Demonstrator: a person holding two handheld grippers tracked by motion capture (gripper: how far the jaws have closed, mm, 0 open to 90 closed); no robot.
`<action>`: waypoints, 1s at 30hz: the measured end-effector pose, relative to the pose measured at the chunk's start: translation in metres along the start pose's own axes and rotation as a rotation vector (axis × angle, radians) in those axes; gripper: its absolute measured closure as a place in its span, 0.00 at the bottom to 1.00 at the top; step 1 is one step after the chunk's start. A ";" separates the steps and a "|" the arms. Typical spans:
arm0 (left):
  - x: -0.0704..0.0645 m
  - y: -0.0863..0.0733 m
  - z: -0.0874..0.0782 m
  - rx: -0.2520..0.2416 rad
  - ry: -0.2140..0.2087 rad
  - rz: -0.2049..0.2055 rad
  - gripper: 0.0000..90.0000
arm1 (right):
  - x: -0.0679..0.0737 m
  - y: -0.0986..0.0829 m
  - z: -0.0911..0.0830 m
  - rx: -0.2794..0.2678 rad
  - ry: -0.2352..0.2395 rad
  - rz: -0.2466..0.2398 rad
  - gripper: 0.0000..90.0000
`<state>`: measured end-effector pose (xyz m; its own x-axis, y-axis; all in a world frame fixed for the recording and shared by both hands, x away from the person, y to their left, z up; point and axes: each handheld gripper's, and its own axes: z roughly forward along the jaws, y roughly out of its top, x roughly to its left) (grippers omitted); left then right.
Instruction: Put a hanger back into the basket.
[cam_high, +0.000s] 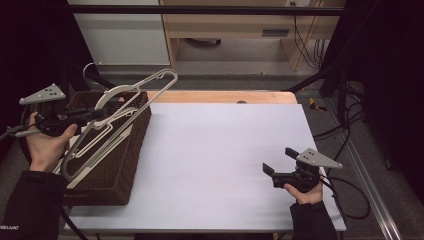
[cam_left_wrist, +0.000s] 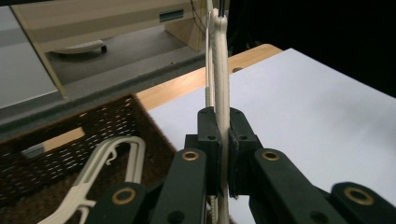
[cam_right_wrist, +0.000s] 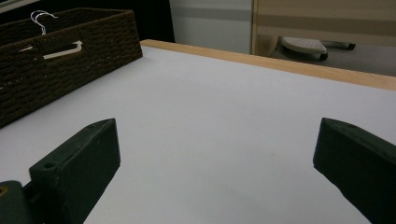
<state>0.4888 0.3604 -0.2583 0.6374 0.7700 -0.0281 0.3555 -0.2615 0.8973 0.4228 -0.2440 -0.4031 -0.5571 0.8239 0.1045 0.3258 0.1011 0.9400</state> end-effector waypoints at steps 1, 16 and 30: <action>0.004 -0.001 -0.002 -0.002 0.005 -0.006 0.95 | 0.000 0.000 0.000 0.000 0.000 -0.001 0.01; 0.051 -0.029 -0.017 0.084 0.065 -0.016 0.95 | -0.001 0.000 0.000 0.003 0.006 0.000 0.01; 0.079 -0.057 -0.032 0.098 0.074 -0.057 0.95 | -0.002 0.000 0.001 0.006 0.001 0.004 0.01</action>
<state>0.4972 0.4552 -0.2974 0.5633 0.8252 -0.0415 0.4570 -0.2693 0.8477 0.4245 -0.2447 -0.4040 -0.5567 0.8236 0.1081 0.3320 0.1013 0.9378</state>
